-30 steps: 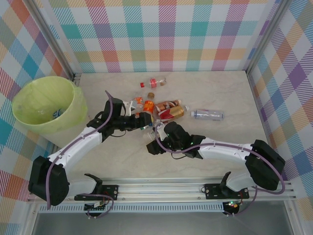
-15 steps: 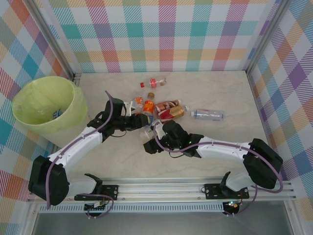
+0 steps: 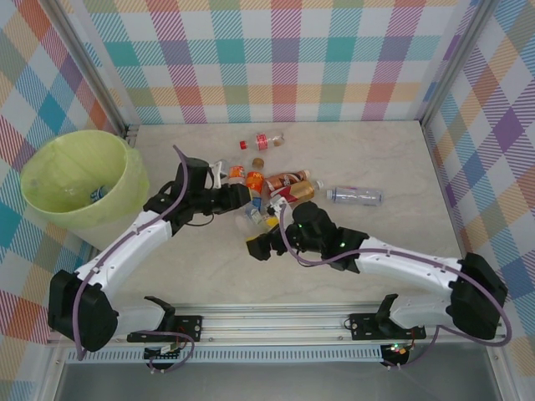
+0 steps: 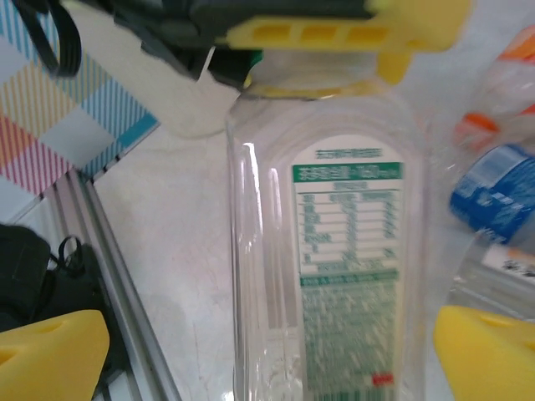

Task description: Put the plastic bottles in the bin

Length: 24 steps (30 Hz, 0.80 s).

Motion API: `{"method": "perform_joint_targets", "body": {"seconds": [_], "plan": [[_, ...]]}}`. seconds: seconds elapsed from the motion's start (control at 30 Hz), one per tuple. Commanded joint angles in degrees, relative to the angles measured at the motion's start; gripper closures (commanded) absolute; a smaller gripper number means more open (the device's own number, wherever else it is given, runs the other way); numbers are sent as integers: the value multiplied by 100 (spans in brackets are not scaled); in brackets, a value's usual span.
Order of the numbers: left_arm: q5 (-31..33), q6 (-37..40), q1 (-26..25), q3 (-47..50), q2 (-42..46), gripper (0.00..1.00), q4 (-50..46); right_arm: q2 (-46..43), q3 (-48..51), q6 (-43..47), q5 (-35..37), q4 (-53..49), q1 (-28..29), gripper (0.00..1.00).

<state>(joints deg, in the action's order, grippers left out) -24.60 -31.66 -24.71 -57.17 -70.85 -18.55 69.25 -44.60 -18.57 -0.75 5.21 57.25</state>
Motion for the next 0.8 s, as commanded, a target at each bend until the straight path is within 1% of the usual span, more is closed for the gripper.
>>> {"method": "perform_joint_targets", "body": {"seconds": [0.0,0.1,0.2,0.27,0.3,0.37,0.47,0.53,0.6,0.67,0.77], "plan": [[372,243,178,-406,315,100,-160,-418,46,-80,1314,-333,9,0],[783,394,318,-732,358,100,-306,-710,173,-187,2094,-331,5,0],[1303,609,430,-1131,374,100,-442,-842,256,-552,2954,-494,10,0],[1837,753,466,-1395,432,100,-524,-864,248,-1055,3659,-846,14,0],[2230,819,483,-1494,485,100,-544,-892,285,-1271,3943,-956,7,0],[2839,950,526,-1595,613,100,-508,-1036,486,-1636,4340,-809,5,0],[3416,1174,611,-1764,779,100,-436,-1315,993,-2034,4481,-98,-37,0],[3825,1466,634,-1988,819,100,-456,-1454,1226,-2306,4482,193,-107,0],[4419,1774,633,-2275,824,100,-548,-1534,1267,-2355,4476,102,-131,0],[5014,2082,635,-2516,839,100,-584,-1588,1194,-2327,4486,-241,-143,0],[5971,2565,646,-2645,913,100,-351,-1680,1110,-2292,4493,-623,-163,0]]}}
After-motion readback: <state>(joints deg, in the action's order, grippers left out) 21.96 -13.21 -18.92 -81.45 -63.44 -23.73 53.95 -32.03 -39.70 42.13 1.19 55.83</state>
